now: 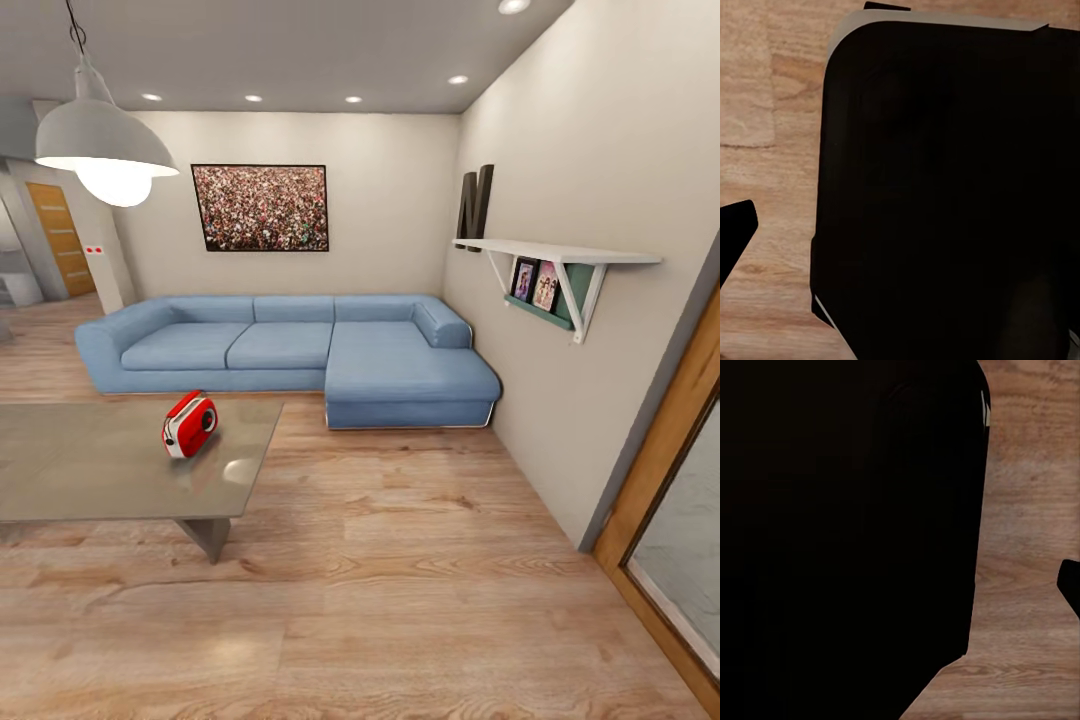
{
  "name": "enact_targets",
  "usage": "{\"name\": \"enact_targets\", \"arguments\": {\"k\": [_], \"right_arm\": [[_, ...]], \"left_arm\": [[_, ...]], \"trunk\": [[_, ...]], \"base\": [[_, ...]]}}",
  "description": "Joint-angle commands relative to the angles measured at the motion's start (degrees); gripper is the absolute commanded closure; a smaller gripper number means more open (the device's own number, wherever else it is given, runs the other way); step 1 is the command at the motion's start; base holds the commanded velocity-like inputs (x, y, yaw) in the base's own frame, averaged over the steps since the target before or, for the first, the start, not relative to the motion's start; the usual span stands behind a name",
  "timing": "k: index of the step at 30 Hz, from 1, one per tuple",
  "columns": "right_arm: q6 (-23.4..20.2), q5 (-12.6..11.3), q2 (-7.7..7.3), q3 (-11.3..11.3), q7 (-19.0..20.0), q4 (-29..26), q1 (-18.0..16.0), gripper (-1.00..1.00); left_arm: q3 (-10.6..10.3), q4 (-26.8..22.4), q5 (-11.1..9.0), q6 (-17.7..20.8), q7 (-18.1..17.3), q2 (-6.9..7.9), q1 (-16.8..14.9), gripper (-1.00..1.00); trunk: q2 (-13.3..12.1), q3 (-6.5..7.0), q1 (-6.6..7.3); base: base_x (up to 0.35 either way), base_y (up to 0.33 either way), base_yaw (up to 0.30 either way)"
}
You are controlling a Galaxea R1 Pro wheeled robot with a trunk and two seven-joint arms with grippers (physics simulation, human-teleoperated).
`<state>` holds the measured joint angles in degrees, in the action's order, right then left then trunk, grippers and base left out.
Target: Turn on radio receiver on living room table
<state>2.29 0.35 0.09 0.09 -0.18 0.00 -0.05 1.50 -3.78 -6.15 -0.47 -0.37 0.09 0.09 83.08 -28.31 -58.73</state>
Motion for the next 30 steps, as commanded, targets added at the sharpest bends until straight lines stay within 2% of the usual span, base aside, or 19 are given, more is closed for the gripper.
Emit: {"name": "enact_targets", "arguments": {"k": [1, 7, 30], "right_arm": [[0.00, 0.00, 0.00, 0.02, 0.00, 0.00, -0.01, -1.00], [0.00, 0.08, 0.03, 0.08, 0.01, 0.00, 0.02, -1.00], [0.00, 0.09, 0.03, 0.09, 0.09, 0.00, -0.01, -1.00]], "left_arm": [[0.00, 0.00, 0.00, 0.01, -0.01, 0.02, 0.00, -1.00], [-0.01, 0.00, -0.06, -0.05, -0.07, 0.09, 0.00, -1.00], [-0.01, 0.00, -0.06, -0.05, -0.07, 0.08, 0.00, -1.00]], "trunk": [[0.00, 0.00, 0.00], [0.00, 0.00, 0.00], [0.00, 0.00, 0.00]], "base": [[0.000, 0.000, 0.000], [0.157, -0.007, 0.000], [0.310, -0.089, 0.000]]}}
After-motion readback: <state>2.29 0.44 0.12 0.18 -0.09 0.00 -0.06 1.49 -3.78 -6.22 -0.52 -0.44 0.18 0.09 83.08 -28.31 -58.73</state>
